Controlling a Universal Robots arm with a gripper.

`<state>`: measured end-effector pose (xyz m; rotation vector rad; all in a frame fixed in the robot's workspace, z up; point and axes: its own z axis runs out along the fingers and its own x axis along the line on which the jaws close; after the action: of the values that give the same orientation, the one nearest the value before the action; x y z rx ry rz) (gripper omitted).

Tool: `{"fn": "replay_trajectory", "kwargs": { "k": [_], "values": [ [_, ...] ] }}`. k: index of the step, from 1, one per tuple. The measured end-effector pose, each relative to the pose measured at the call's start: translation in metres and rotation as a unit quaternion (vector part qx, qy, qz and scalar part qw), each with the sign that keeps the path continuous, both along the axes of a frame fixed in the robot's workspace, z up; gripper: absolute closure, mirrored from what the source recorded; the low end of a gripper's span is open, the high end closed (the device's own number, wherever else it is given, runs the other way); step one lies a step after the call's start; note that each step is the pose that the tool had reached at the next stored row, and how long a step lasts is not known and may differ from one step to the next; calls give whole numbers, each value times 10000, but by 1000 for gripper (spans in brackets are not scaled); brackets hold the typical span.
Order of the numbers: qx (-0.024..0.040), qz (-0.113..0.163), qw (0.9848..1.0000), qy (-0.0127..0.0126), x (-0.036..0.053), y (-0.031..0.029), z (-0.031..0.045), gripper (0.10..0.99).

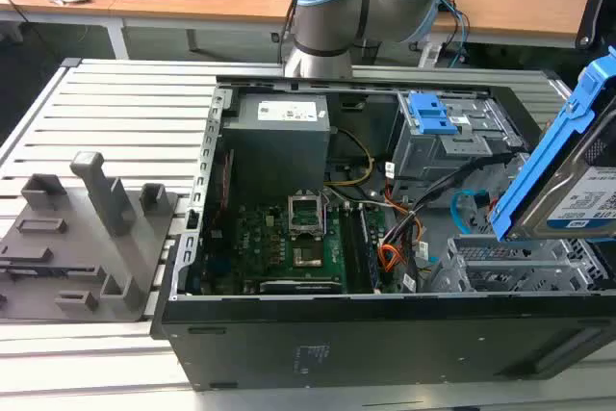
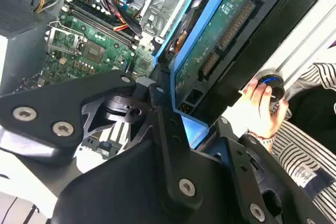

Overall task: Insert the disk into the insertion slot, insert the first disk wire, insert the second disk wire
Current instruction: 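Insert the disk into the insertion slot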

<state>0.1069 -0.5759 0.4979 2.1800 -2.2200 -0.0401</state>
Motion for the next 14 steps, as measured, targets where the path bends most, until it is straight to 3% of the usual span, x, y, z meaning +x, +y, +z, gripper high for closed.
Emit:
{"fn": "replay_trajectory", "kwargs": {
  "k": [14],
  "values": [
    [0, 0, 10000, 0, -7, 0, -81, 718]
  ]
}}
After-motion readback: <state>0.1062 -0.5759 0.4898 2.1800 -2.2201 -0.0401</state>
